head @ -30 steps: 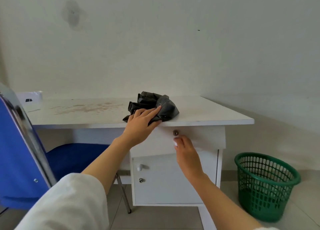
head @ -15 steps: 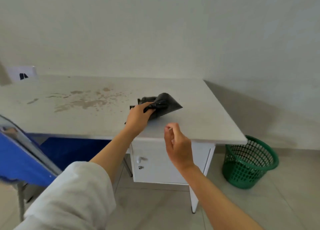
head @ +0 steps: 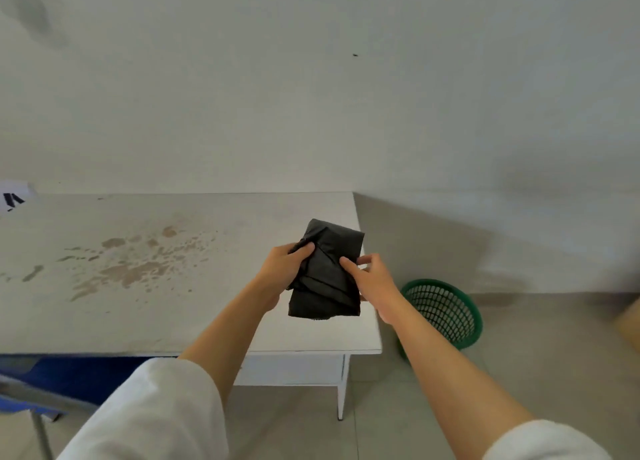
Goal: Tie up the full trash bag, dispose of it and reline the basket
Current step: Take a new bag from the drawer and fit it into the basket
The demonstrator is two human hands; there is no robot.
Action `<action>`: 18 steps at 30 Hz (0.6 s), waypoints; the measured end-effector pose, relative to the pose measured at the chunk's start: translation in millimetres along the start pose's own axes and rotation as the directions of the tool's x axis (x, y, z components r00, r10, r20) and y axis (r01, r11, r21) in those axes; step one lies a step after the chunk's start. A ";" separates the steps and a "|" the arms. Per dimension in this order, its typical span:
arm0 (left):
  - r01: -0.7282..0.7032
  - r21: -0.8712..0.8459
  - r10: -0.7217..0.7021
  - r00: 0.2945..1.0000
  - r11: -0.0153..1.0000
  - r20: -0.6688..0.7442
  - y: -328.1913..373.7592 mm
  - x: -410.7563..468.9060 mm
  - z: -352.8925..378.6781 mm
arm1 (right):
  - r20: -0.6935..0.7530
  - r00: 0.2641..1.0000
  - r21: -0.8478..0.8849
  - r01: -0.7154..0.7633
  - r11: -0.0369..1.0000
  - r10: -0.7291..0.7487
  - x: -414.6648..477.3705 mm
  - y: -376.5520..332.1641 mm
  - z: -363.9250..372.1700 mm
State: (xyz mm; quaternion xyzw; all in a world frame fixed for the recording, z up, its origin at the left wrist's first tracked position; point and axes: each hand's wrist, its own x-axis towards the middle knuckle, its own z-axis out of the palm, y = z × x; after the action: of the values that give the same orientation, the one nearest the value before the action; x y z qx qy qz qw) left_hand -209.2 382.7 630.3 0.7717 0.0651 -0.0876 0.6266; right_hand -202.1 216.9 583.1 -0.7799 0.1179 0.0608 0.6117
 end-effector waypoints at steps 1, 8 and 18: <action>0.019 0.019 -0.019 1.000 1.000 0.004 4.1 8.9 22.4 | 0.023 1.000 -0.070 -0.012 0.997 0.013 9.8 4.7 -24.5; 0.144 -0.064 -0.145 0.989 0.988 -0.025 9.9 70.3 205.7 | 0.143 0.980 -0.355 -0.079 0.932 0.138 84.2 52.9 -200.5; 0.162 -0.080 -0.165 0.986 0.984 -0.035 -50.3 201.2 369.4 | 0.179 0.957 -0.082 -0.219 0.972 0.230 218.2 144.1 -317.4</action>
State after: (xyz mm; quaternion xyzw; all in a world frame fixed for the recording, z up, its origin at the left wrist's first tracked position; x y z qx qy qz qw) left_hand -43.2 29.8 464.9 0.7407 0.1445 -0.1202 0.6450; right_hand -44.5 -146.7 473.0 -0.7708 0.1458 0.2064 0.5849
